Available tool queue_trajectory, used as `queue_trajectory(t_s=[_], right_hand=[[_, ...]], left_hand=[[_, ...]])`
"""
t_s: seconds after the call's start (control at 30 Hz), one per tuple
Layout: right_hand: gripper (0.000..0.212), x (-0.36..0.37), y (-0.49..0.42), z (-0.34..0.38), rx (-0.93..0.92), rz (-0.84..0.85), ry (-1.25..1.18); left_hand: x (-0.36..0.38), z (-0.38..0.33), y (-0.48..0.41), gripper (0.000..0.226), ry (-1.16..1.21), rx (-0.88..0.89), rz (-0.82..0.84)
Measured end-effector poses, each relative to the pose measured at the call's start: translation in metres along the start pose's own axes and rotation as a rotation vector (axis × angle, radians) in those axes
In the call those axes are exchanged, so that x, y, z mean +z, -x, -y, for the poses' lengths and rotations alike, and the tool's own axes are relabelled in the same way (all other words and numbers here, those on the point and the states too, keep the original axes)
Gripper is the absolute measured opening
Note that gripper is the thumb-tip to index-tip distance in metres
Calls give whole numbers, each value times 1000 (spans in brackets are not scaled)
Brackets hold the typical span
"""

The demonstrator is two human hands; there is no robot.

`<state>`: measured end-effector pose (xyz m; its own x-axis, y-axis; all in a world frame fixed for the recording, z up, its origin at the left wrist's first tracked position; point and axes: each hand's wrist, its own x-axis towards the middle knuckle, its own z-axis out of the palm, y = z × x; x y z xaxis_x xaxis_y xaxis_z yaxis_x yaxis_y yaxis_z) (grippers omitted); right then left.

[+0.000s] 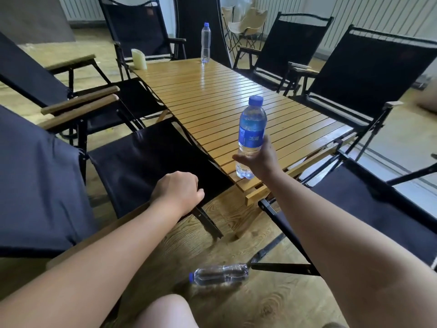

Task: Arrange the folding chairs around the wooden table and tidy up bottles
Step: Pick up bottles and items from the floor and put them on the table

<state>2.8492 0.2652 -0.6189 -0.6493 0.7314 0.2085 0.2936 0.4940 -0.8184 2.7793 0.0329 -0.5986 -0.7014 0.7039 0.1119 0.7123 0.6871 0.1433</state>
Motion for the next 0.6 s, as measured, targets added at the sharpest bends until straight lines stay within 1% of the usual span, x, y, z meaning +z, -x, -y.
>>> queue_trajectory(t_s=[0.23, 0.43, 0.6], right_hand=[[82, 0, 14, -3, -15, -81, 4], [85, 1, 17, -3, 26, -54, -17], [85, -2, 19, -4, 11, -86, 20]], left_hand=[[0, 0, 1, 27, 5, 3, -9], [0, 1, 1, 26, 6, 8, -21], [1, 1, 1, 27, -11, 22, -36]])
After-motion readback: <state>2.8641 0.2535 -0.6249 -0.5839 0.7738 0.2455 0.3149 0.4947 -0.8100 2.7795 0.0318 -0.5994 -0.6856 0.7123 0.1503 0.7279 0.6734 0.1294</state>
